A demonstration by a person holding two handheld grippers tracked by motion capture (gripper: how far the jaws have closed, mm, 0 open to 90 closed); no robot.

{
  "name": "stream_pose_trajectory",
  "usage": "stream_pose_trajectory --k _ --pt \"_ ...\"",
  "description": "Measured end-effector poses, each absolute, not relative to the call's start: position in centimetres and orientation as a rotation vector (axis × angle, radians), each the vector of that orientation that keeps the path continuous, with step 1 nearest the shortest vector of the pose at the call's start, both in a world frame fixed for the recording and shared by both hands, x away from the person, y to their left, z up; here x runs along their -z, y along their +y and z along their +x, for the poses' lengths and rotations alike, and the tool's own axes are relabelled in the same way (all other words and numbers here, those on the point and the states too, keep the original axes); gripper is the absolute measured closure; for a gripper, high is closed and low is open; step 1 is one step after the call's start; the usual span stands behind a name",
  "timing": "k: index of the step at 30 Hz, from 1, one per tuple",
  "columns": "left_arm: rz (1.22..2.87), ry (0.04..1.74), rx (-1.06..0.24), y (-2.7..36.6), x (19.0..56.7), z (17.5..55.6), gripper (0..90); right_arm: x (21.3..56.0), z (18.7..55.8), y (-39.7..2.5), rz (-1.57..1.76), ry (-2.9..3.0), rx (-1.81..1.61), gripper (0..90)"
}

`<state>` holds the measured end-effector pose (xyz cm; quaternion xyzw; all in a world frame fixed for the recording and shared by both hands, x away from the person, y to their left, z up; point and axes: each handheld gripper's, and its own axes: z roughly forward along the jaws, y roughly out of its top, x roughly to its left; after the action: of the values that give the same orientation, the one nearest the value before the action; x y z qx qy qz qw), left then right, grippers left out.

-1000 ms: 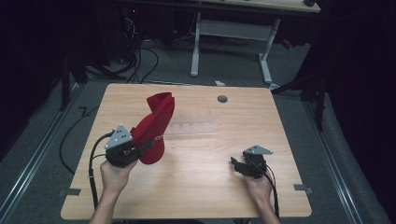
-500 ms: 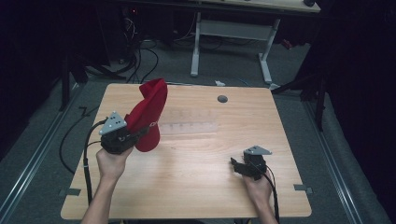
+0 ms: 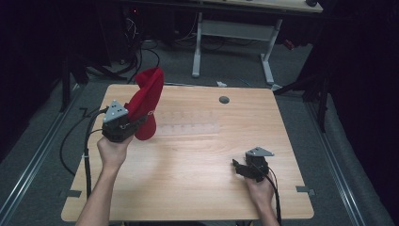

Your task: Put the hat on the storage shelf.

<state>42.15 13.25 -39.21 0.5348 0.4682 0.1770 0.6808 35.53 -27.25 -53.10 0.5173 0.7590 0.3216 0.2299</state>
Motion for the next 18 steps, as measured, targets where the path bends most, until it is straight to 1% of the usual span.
stream_pose_trajectory --k 18 --pt "1.195 1.075 -0.480 12.8 40.4 46.2 83.4 53.1 35.5 -27.3 1.422 2.088 -0.884 36.9"
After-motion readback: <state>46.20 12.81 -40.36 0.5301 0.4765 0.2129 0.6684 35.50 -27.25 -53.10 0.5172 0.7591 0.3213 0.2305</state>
